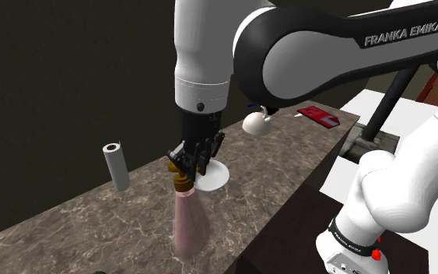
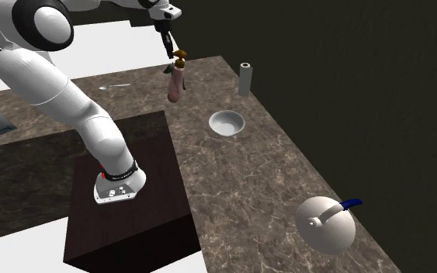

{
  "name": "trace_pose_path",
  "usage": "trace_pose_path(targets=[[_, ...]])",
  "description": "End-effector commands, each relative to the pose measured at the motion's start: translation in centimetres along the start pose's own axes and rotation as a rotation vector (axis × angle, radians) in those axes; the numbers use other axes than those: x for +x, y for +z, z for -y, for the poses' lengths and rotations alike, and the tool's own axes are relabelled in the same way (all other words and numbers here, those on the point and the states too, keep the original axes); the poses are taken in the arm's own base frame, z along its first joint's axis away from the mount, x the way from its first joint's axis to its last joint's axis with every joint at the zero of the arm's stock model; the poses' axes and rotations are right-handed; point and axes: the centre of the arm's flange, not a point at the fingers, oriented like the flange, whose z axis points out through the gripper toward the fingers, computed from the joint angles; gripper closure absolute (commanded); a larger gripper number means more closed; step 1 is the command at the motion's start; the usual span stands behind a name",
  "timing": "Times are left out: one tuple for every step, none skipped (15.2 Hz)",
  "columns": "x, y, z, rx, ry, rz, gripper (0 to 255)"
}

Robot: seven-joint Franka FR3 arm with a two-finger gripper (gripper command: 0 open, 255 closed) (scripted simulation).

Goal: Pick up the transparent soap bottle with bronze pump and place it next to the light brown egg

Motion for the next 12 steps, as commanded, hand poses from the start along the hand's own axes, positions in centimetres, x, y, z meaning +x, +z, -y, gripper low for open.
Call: trace_pose_path(targets=[[-0.1,1.0,0.0,0.001,0.000,-0.001,255],[-0.2,1.5,0.0,0.001,0.000,-0.001,255],[-0.2,2.1,0.0,0.001,0.000,-0.001,255],[-0.2,2.6,0.0,0.001,0.000,-0.001,255],[-0.2,3.1,0.0,0.001,0.000,-0.001,255],[-0.3,3.6,0.0,0.001,0.000,-0.001,255],[-0.3,4.2,-0.1,0.001,0.000,-0.001,255],[-0.3,4.7,-0.1,0.001,0.000,-0.001,255],[-0.4,5.2,-0.1,0.001,0.000,-0.001,255],[-0.4,5.8,-0.1,0.001,0.000,-0.001,255],[-0.4,6.3,-0.1,0.001,0.000,-0.001,255],[-0.5,6.8,-0.1,0.001,0.000,-0.001,255]])
